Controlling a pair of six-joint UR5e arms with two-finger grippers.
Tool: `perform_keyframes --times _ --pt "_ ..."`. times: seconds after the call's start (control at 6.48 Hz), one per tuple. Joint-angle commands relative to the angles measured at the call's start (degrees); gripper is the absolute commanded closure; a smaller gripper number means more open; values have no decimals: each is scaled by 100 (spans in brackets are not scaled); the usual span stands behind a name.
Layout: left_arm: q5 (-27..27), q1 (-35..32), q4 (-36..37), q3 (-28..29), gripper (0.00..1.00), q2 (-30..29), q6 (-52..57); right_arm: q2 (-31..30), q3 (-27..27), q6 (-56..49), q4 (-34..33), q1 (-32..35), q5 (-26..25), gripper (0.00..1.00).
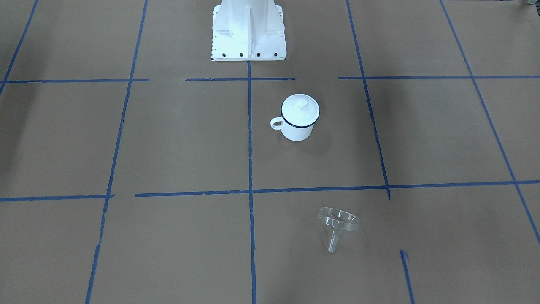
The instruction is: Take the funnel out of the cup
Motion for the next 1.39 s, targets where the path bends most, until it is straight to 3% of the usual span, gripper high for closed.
perform_keyframes --times 0.0,0.31,1.23 --pt "-38 79 -35 408 0 16 8 0 0 0 0 0 0 0" --pt "-39 70 -27 148 0 16 -1 0 0 0 0 0 0 0" --pt "-240 79 17 198 0 -10 60 0 0 0 0 0 0 0"
